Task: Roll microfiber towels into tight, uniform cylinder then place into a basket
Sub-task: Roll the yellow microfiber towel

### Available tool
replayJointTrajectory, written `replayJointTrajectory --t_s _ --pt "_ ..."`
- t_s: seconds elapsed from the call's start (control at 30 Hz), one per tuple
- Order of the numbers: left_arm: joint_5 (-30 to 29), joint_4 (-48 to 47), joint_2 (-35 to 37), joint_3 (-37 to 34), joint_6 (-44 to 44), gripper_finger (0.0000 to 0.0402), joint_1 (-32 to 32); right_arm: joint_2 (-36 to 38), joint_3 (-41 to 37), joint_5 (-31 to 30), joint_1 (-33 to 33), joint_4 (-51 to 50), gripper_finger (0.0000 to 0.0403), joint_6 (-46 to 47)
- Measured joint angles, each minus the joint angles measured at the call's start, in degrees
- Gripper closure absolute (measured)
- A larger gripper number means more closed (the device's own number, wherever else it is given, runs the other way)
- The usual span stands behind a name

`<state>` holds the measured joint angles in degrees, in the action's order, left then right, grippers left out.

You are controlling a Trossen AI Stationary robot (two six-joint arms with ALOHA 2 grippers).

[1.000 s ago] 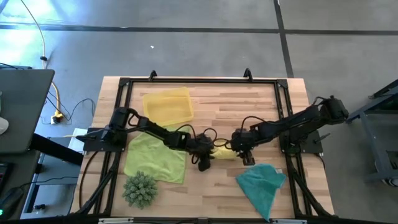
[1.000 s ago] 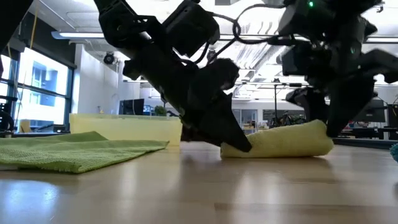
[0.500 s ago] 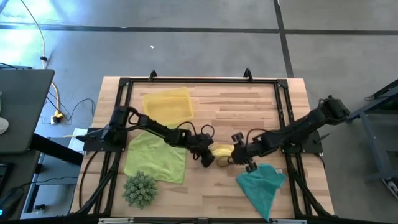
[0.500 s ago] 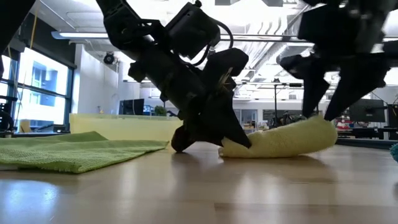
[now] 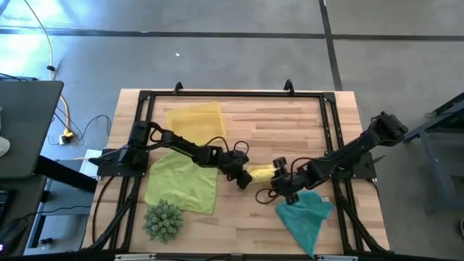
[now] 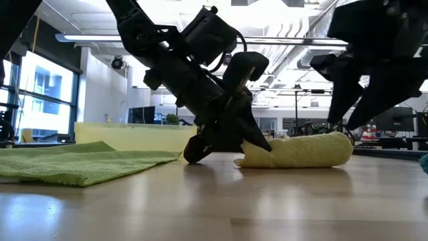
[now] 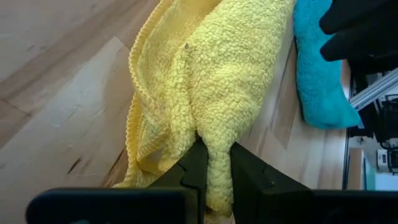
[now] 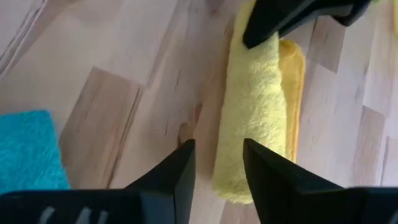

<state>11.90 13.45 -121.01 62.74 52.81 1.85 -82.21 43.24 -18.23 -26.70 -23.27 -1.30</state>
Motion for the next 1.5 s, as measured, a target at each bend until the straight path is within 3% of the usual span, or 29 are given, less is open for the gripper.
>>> replayJointTrajectory --t_s 0.3,0.53,0.87,1.2,1.3,1.5 --pt "-0.33 -0.06 0.0 0.0 -0.1 0.0364 0.0 -2.77 -0.02 1.78 1.22 0.6 0.0169 2.84" --pt "-0.38 -0.02 0.0 0.0 -0.64 0.0364 0.0 -7.33 -0.02 -5.97 1.2 1.32 0.0173 2.56" --pt "-0.59 0.55 0.04 -0.02 -0.45 0.0364 -0.02 -14.03 0.22 -8.35 1.03 1.47 0.0229 5.34" --pt "0.21 0.26 0.02 0.61 0.99 0.032 -0.37 -14.38 0.13 -7.38 1.08 0.53 0.0387 11.61" --pt "2.57 -0.13 0.27 0.61 -0.69 0.0301 -0.21 -14.33 0.13 -5.55 1.34 0.42 0.039 12.39" --pt "3.78 -5.54 3.88 0.22 -12.74 0.0281 0.02 -12.79 0.05 0.21 3.72 0.17 0.0398 13.25"
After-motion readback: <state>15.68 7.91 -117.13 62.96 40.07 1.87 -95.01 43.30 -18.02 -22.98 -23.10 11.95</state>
